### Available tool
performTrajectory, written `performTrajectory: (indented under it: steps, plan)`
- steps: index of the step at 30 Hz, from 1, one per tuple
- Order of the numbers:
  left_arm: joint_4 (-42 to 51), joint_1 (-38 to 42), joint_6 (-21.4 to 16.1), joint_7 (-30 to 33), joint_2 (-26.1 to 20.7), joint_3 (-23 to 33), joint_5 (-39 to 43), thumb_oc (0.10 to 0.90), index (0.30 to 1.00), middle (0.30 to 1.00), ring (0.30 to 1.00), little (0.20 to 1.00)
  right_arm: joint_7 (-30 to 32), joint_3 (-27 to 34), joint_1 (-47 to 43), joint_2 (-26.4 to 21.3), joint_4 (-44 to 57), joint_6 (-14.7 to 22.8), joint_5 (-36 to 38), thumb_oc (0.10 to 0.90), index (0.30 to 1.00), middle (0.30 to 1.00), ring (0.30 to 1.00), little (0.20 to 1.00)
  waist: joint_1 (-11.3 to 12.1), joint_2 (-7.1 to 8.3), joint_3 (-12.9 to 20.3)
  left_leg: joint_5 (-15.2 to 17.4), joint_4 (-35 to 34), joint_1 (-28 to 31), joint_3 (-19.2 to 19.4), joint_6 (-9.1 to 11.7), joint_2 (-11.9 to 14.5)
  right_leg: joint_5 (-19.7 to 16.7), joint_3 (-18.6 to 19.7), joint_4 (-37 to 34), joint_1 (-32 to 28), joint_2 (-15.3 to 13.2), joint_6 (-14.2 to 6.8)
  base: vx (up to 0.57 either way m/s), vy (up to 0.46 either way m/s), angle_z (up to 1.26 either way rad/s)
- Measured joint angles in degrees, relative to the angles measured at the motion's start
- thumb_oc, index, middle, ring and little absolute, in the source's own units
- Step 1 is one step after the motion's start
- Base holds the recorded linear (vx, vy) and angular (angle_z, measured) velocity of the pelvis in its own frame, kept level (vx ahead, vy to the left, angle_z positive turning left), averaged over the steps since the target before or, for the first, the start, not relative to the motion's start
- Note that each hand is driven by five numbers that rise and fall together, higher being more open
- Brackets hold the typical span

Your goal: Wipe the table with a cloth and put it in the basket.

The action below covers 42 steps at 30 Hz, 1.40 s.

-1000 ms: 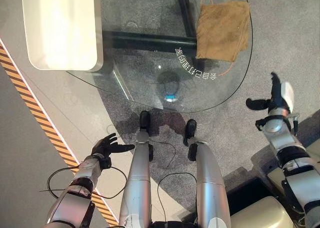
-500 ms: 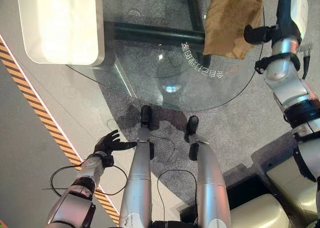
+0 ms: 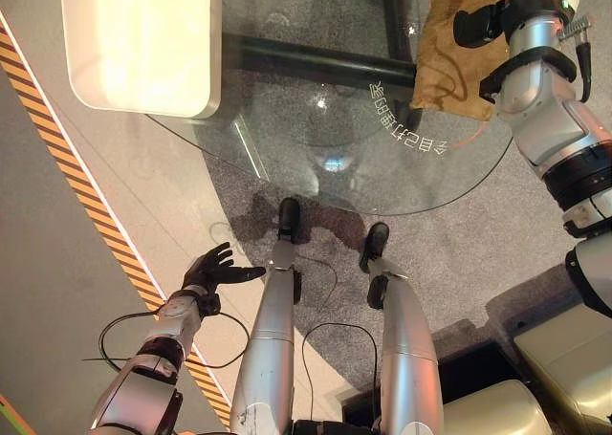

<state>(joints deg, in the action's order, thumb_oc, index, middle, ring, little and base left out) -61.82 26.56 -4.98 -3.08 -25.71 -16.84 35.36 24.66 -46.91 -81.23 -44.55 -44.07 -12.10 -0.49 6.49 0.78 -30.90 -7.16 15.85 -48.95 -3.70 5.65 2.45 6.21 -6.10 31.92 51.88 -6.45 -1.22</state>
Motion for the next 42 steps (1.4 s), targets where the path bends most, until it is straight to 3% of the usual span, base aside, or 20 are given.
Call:
performTrajectory:
  steps: [9,14,22,34,42]
  plan:
    - [0.0,-0.3,1.1,0.0,0.0,-0.5,0.0,0.800,0.900,0.900,0.900,0.900,-5.9,-1.0,-0.1,0.0,-5.8,-1.7,0.6,0.800,0.900,0.900,0.900,0.900,0.5,-0.20,0.1,-0.2,-0.6,0.0,0.0,0.1,0.0,0.0,0.0,-0.1,0.2,0.0,0.0,0.00,0.000,0.00]
    - [0.1,-0.4,1.1,-0.1,0.0,-0.5,0.0,0.800,0.900,0.900,0.900,0.900,-9.5,-1.5,-0.3,0.0,-9.2,-1.0,0.6,0.800,0.900,0.900,0.900,0.900,1.3,-1.09,0.1,-0.5,-1.0,-0.1,-0.1,0.1,0.0,0.0,-0.3,0.0,0.2,-0.2,0.0,0.00,0.000,0.00]
    - [0.2,-0.5,1.1,-0.1,0.0,-0.5,0.0,0.800,0.900,0.900,0.900,0.900,-11.9,-2.5,-1.1,0.0,-9.6,-0.2,-0.3,0.800,0.900,0.900,0.900,0.900,1.2,-1.20,0.1,-0.8,-2.0,-0.2,-0.2,0.2,-0.1,0.0,-0.5,0.0,0.7,-0.3,-0.1,0.00,0.000,0.00]
    - [2.3,-0.5,1.4,-0.1,-0.1,-0.6,0.0,0.800,0.900,0.900,0.900,0.900,-16.8,-9.1,-6.5,-0.2,-9.5,0.3,-13.2,0.800,0.900,0.900,0.900,0.900,2.3,-1.31,0.1,-1.9,-2.9,-1.5,-1.4,0.5,-0.4,0.5,-1.4,0.8,2.3,-0.7,0.1,0.02,-0.017,0.03]
    - [2.3,-0.6,2.1,-0.3,-0.5,-0.6,0.0,0.800,0.900,0.900,0.900,0.900,-20.6,-9.9,-7.1,-0.7,-9.6,0.1,-14.6,0.800,0.900,0.900,0.900,0.900,2.8,-1.31,0.1,-1.9,-2.9,-2.2,-2.0,0.6,-0.5,0.7,-2.3,0.9,2.6,-0.9,0.1,0.03,-0.025,0.04]
